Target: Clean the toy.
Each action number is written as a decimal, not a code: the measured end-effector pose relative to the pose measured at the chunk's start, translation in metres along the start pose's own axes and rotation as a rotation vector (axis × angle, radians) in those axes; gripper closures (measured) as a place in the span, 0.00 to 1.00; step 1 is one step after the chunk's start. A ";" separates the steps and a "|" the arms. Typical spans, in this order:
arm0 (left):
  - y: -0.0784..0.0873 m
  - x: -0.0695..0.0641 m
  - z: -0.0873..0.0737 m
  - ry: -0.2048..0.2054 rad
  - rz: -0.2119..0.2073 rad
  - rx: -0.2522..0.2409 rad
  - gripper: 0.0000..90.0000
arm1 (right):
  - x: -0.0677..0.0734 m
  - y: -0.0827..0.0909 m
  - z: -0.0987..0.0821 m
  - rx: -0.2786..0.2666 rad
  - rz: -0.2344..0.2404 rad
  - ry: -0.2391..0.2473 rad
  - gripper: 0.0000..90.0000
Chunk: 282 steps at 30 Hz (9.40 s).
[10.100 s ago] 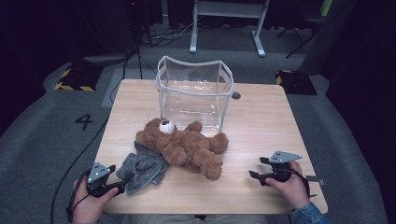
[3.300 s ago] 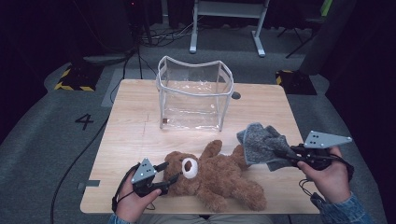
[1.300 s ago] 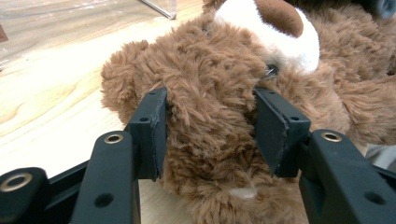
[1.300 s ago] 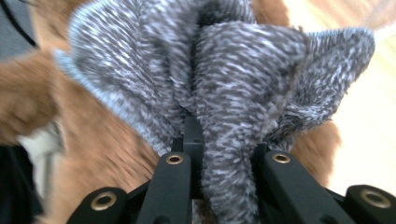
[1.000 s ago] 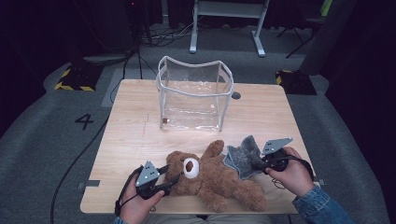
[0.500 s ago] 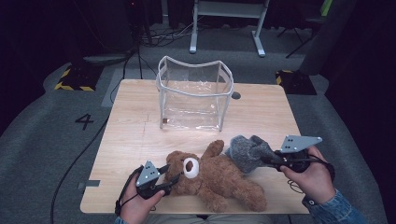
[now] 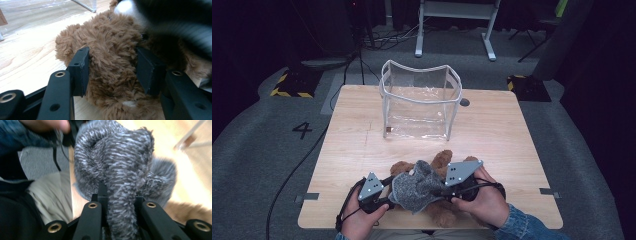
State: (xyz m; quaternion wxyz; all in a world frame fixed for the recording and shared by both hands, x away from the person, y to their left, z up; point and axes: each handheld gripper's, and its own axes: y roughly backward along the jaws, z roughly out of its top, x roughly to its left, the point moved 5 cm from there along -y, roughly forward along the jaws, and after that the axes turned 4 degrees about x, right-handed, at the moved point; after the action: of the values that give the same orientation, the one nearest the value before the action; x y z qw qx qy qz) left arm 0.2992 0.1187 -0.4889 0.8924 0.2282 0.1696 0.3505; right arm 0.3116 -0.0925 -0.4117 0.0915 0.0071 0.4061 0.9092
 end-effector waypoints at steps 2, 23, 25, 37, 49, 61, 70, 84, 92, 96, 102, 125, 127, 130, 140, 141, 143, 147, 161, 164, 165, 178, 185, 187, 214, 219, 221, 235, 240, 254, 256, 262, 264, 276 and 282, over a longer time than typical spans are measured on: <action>0.000 0.000 0.000 0.002 0.000 -0.004 0.53 | -0.001 -0.003 -0.015 0.025 0.011 -0.024 0.87; -0.004 -0.002 0.002 -0.002 -0.005 -0.005 0.52 | 0.005 0.068 -0.139 0.232 -0.178 -0.159 0.88; -0.005 -0.001 0.002 0.000 -0.003 -0.008 0.52 | 0.003 0.071 -0.148 0.245 -0.182 -0.176 0.88; 0.000 -0.001 0.003 0.007 0.017 -0.014 0.47 | -0.040 0.112 -0.197 0.275 -0.372 -0.365 0.87; 0.018 0.003 -0.002 -0.032 0.035 0.029 0.38 | -0.098 0.112 -0.224 0.214 -0.490 -0.458 0.83; 0.027 0.003 -0.004 -0.035 0.032 0.045 0.35 | -0.116 0.117 -0.234 0.121 -0.628 -0.517 0.34; 0.036 -0.001 -0.017 -0.036 0.036 0.061 0.35 | -0.076 0.134 -0.209 0.019 -0.571 -0.489 0.36; 0.022 -0.017 -0.025 -0.088 -0.003 0.116 0.32 | 0.000 0.104 -0.173 -0.087 -0.384 -0.373 0.33; 0.013 -0.013 -0.031 -0.086 -0.010 0.139 0.31 | 0.018 0.077 -0.168 -0.067 -0.288 -0.313 0.24; 0.008 -0.014 -0.033 -0.094 -0.027 0.153 0.31 | 0.022 0.062 -0.166 -0.055 -0.250 -0.294 0.19; 0.003 -0.015 -0.033 -0.100 -0.051 0.143 0.37 | 0.027 0.043 -0.166 -0.038 -0.193 -0.282 0.22; 0.032 -0.033 -0.016 -0.123 -0.103 0.151 0.76 | 0.031 0.075 -0.151 -0.133 -0.080 -0.302 0.81; 0.038 -0.033 -0.014 -0.114 -0.102 0.138 0.76 | 0.030 0.083 -0.147 -0.174 -0.079 -0.303 0.81; 0.040 -0.031 -0.014 -0.091 -0.093 0.116 0.76 | 0.027 0.094 -0.140 -0.234 -0.109 -0.299 0.83; 0.033 -0.018 -0.018 0.005 -0.036 0.114 0.73 | 0.004 0.089 -0.128 -0.245 -0.212 -0.230 0.92; 0.031 -0.018 -0.017 0.006 -0.028 0.108 0.71 | 0.002 0.086 -0.128 -0.240 -0.211 -0.230 0.93; 0.028 -0.016 -0.018 -0.006 -0.004 0.115 0.69 | -0.003 0.081 -0.127 -0.229 -0.220 -0.220 0.92; 0.024 -0.011 -0.020 -0.012 0.021 0.117 0.66 | -0.015 0.071 -0.127 -0.211 -0.253 -0.217 0.92; 0.016 -0.001 -0.022 0.032 0.068 0.139 0.87 | -0.008 0.083 -0.128 -0.244 -0.302 -0.228 0.48; 0.016 -0.001 -0.021 0.036 0.071 0.140 0.87 | 0.007 0.086 -0.129 -0.233 -0.289 -0.194 0.40; 0.016 -0.001 -0.021 0.038 0.070 0.138 0.87 | 0.012 0.086 -0.130 -0.227 -0.290 -0.179 0.38; 0.017 -0.001 -0.022 0.041 0.051 0.123 0.85 | 0.008 0.042 -0.135 -0.108 -0.386 -0.094 0.39; 0.023 -0.004 -0.026 -0.010 0.073 0.082 0.60 | -0.001 0.056 -0.132 -0.136 -0.337 -0.153 0.74; 0.026 -0.006 -0.027 -0.033 0.084 0.078 0.59 | -0.003 0.061 -0.130 -0.163 -0.314 -0.191 0.74; 0.049 -0.027 0.000 -0.174 0.051 0.011 0.92 | 0.002 0.091 -0.115 -0.204 -0.282 -0.198 0.76; 0.063 -0.036 0.006 -0.059 -0.032 -0.005 0.92 | 0.011 0.109 -0.113 -0.242 -0.206 -0.273 0.75; 0.064 -0.036 0.007 -0.018 -0.058 -0.005 0.92 | 0.012 0.116 -0.110 -0.258 -0.194 -0.286 0.75; 0.028 0.004 0.007 0.055 0.017 0.009 0.90 | -0.054 0.090 -0.105 -0.279 -0.270 -0.338 0.71; 0.023 0.012 0.012 0.065 0.045 -0.024 0.81 | -0.075 0.080 -0.109 -0.294 -0.273 -0.400 0.71; 0.007 0.010 0.023 -0.107 0.058 -0.060 0.70 | -0.110 0.057 -0.121 -0.268 -0.289 -0.487 0.70; 0.003 0.011 0.024 -0.115 0.065 -0.031 0.82 | -0.114 0.053 -0.121 -0.262 -0.290 -0.493 0.68; -0.006 0.023 0.026 -0.068 0.096 -0.016 0.89 | -0.118 0.058 -0.120 -0.263 -0.359 -0.451 0.52; -0.009 0.025 0.025 -0.057 0.096 -0.018 0.89 | -0.116 0.065 -0.119 -0.276 -0.397 -0.436 0.44; -0.017 0.033 0.028 -0.038 0.102 -0.027 0.89 | -0.099 0.102 -0.178 -0.063 -0.529 -0.438 0.26; -0.018 0.033 0.027 -0.025 0.086 -0.034 0.89 | -0.108 0.090 -0.210 0.033 -0.524 -0.489 0.20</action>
State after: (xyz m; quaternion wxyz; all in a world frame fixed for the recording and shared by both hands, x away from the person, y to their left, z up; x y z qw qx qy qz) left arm 0.3443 0.1225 -0.4800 0.8823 0.2242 0.1424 0.3886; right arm 0.3847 -0.3244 -0.4791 0.4158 0.1215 0.3749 0.8196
